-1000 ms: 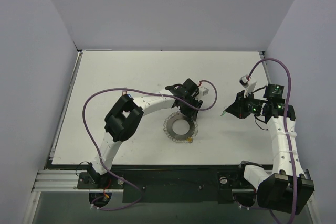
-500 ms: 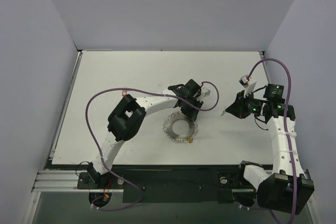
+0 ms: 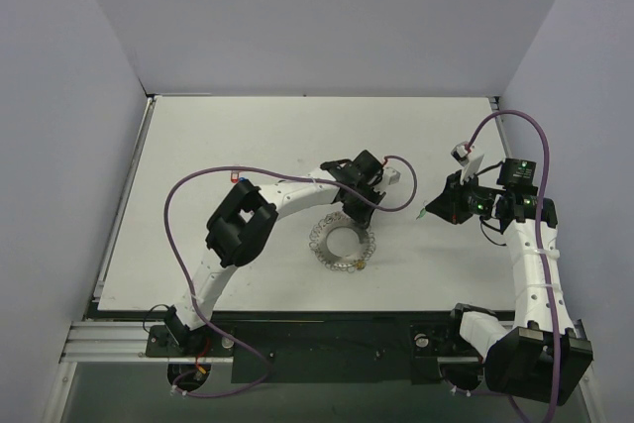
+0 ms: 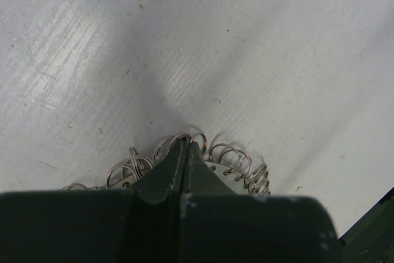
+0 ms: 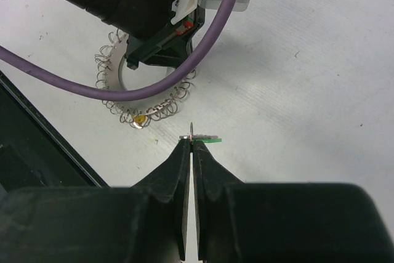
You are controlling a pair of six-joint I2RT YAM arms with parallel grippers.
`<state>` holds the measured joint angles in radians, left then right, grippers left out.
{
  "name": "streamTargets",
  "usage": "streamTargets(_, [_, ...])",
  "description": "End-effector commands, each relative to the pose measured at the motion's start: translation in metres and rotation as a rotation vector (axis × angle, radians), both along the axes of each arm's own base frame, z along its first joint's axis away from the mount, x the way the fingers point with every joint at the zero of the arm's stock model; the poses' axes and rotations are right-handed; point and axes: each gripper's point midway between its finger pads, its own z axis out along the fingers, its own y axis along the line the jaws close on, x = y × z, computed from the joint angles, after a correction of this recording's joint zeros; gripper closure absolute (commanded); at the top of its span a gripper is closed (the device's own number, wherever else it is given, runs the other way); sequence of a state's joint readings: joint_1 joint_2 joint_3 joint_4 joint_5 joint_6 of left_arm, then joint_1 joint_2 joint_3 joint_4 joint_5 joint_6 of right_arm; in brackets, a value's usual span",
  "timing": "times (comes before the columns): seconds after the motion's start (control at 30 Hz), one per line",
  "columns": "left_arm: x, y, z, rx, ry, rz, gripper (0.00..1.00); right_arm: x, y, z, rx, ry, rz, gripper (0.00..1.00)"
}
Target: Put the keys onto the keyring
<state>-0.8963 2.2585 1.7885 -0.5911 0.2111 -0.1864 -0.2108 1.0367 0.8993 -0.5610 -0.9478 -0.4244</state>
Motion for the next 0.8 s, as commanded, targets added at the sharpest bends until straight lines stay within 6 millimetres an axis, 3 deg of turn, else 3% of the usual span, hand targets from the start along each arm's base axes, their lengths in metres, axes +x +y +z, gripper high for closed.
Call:
streamTargets(0.0, [0.005, -0.014, 0.024, -0.073, -0.050, -0.032, 1.00, -0.003, 0.001, 0.002, 0.011, -0.002, 0.014, 1.00])
streamTargets(0.1, [0.002, -0.016, 0.044, -0.142, -0.081, -0.058, 1.00, -0.003, 0.001, 0.002, 0.012, -0.003, 0.015, 1.00])
streamTargets(0.13, [0.001, -0.016, 0.042, -0.164, -0.094, -0.063, 1.00, -0.004, 0.001, 0.001, 0.010, -0.001, 0.015, 1.00])
streamTargets(0.2, [0.003, -0.015, 0.072, -0.259, -0.164, -0.070, 1.00, -0.005, 0.001, 0.002, 0.011, -0.002, 0.019, 1.00])
streamTargets(0.37, [-0.008, -0.005, 0.117, -0.491, -0.316, -0.100, 1.00, -0.021, 0.016, 0.006, 0.053, -0.008, 0.121, 1.00])
streamTargets(0.4, [-0.014, -0.002, 0.135, -0.570, -0.379, -0.114, 1.00, -0.024, 0.020, 0.010, 0.054, -0.046, 0.175, 1.00])
streamTargets(0.5, [-0.036, 0.014, 0.153, -0.742, -0.494, -0.155, 1.00, -0.045, 0.037, 0.010, 0.044, -0.069, 0.324, 1.00])
streamTargets(0.53, [-0.042, 0.020, 0.176, -0.802, -0.541, -0.161, 1.00, -0.047, 0.039, 0.010, 0.029, -0.076, 0.350, 1.00])
streamTargets(0.57, [-0.048, 0.027, 0.179, -0.852, -0.586, -0.161, 1.00, -0.055, 0.048, 0.010, 0.011, -0.083, 0.423, 1.00])
streamTargets(0.6, [-0.053, 0.033, 0.197, -0.900, -0.621, -0.160, 1.00, -0.058, 0.049, 0.008, -0.010, -0.082, 0.448, 1.00])
streamTargets(0.77, [-0.081, 0.061, 0.234, -1.077, -0.761, -0.195, 1.00, -0.078, 0.073, 0.022, -0.013, -0.105, 0.645, 1.00])
